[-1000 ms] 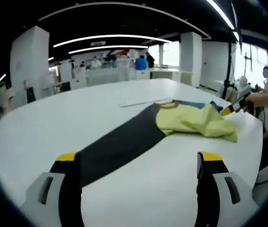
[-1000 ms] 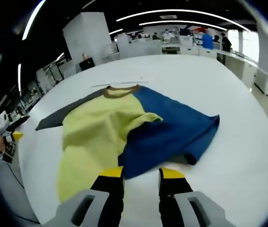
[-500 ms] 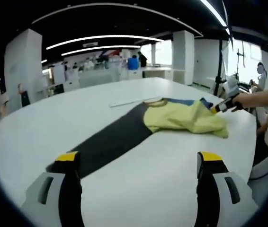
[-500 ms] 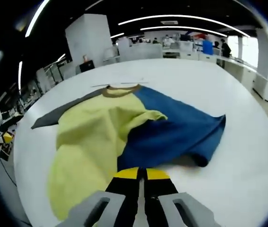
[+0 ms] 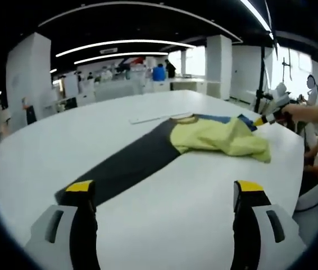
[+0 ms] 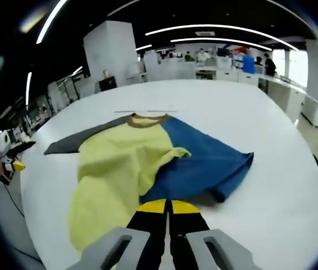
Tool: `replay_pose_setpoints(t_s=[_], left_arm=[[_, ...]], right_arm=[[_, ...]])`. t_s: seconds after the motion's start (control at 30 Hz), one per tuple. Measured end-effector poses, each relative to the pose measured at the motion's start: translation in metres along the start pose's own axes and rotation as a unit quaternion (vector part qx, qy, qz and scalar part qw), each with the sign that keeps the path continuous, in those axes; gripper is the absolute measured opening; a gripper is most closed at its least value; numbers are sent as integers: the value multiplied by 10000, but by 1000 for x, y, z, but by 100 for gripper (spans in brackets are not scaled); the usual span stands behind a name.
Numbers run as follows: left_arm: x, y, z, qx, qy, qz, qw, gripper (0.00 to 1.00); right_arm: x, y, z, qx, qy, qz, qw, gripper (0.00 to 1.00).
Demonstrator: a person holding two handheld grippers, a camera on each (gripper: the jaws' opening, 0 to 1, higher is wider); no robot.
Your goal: Fold the garment on the visible template until the final outline fits inside the template.
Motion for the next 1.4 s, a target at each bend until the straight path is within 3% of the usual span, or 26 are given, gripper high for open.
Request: replay_pose_setpoints(t_s=[0.3, 0.53, 0.67, 0.87, 1.17, 1.23, 1.4], left_arm=[[3, 0, 4, 12, -50, -31, 10000, 98], [2, 0, 3, -22, -9, -29, 10000, 98], [1, -4, 0, -97, 77, -102, 9999, 97], [1, -2, 1, -78, 53, -86, 9999, 97], [1, 3, 5, -29, 2, -74, 10000, 97], [1, 4, 7, 7, -11, -87, 10000, 97], [1, 6, 8, 42, -16, -87, 10000, 97]], right_arm=[[-32, 13, 31, -66, -181, 4, 9998, 0], [-49, 11, 56, -132, -403, -109, 9990, 0], [-55, 9, 69, -224, -604, -188, 9977, 0], [-65, 1, 104, -16, -1068, -327, 9937, 0], [-69, -8, 159, -163, -1782, -575, 9822, 0], [-68, -13, 176, -184, -2002, -734, 9768, 0], [-61, -19, 196, -241, -2194, -872, 9714, 0]])
Point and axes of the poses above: the point that each gripper's makers call its tool centre point, and the gripper's own axes: x roughly forward along the fingers, z roughly to its right, y roughly out of its top, the point moved 1 cm from there along -x, roughly backward along the fingers, and after that the axes turned 3 degrees about -y, right-handed, at the moved point
